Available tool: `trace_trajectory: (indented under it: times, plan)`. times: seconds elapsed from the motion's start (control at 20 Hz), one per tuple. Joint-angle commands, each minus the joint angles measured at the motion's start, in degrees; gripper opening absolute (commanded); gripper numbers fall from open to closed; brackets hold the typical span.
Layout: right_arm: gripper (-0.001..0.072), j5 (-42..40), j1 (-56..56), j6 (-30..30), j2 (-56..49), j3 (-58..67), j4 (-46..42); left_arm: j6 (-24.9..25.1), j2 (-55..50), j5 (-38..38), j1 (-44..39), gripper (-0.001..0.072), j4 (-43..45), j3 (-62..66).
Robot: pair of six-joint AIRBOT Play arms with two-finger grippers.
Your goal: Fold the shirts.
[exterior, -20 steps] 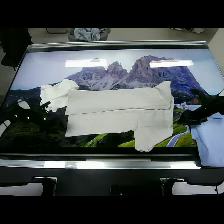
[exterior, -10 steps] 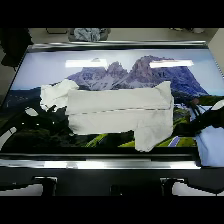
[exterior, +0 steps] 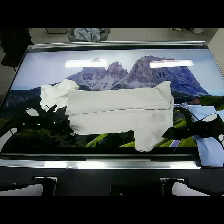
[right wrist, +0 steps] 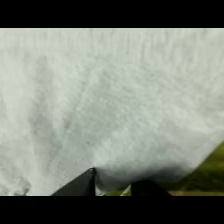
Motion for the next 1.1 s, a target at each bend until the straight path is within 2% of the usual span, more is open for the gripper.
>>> trace_trajectory:
  times: [0.0, 0.05, 0.25, 0.4, 0.55, 0.7, 0.8, 0.9, 1.05]
  plan:
    - [0.0097, -2.3, 0.0, 0.9, 0.1, -0.6, 1.1, 0.0, 0.0, 0.9, 0.0, 0.0035, 1.5, 0.0]
    - [0.0049, -1.7, 0.0, 0.8, 0.2, -0.6, 0.8, 0.0, 0.0, 0.9, 0.0, 0.0034, 1.5, 0.0]
    - [0.0046, -0.4, 0.0, -1.0, 3.2, 0.6, 0.4, 4.7, 2.8, 1.0, 0.1, 0.0032, 1.5, 3.3]
    - [0.0046, 4.5, 0.2, -0.7, 7.6, 7.6, 0.7, 4.0, 8.9, 1.0, 0.2, 0.0029, 1.5, 10.3]
    - [0.0046, 1.8, 5.6, 1.2, 5.9, 19.0, 1.5, 1.2, 8.9, 2.1, 0.2, 0.0028, 1.5, 18.7]
    - [0.0046, -5.6, 10.6, 8.1, -4.1, 33.3, -1.9, -1.3, 2.2, 3.5, 0.8, 0.0028, 1.5, 28.1]
    - [0.0046, -6.6, 10.6, 12.4, -12.9, 43.5, 0.0, -4.5, -5.0, 3.5, 2.5, 0.0029, 1.5, 35.2]
    - [0.0046, -6.8, 10.9, 14.1, -21.4, 52.6, 3.1, -7.4, -12.4, 3.3, 3.4, 0.0029, 1.0, 41.8]
    - [0.0048, -11.2, 13.4, 15.6, -31.3, 60.1, 7.7, -7.4, -22.3, 3.1, 3.1, 0.0029, -3.7, 49.3]
